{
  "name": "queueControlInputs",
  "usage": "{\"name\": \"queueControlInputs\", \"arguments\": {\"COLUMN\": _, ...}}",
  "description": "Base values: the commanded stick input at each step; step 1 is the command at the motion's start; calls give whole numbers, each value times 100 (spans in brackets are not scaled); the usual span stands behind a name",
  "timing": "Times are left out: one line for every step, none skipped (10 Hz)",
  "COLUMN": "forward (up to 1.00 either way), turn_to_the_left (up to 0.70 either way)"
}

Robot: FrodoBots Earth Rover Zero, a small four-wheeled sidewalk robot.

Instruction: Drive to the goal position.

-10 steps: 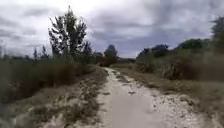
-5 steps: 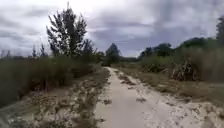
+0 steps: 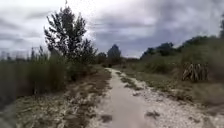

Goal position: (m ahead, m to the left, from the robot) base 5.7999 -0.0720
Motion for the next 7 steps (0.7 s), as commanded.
{"name": "queueControlInputs", "arguments": {"forward": 85, "turn_to_the_left": -34}}
{"name": "queueControlInputs", "arguments": {"forward": 85, "turn_to_the_left": -34}}
{"name": "queueControlInputs", "arguments": {"forward": 85, "turn_to_the_left": -21}}
{"name": "queueControlInputs", "arguments": {"forward": 85, "turn_to_the_left": 0}}
{"name": "queueControlInputs", "arguments": {"forward": 85, "turn_to_the_left": 0}}
{"name": "queueControlInputs", "arguments": {"forward": 85, "turn_to_the_left": 0}}
{"name": "queueControlInputs", "arguments": {"forward": 85, "turn_to_the_left": 0}}
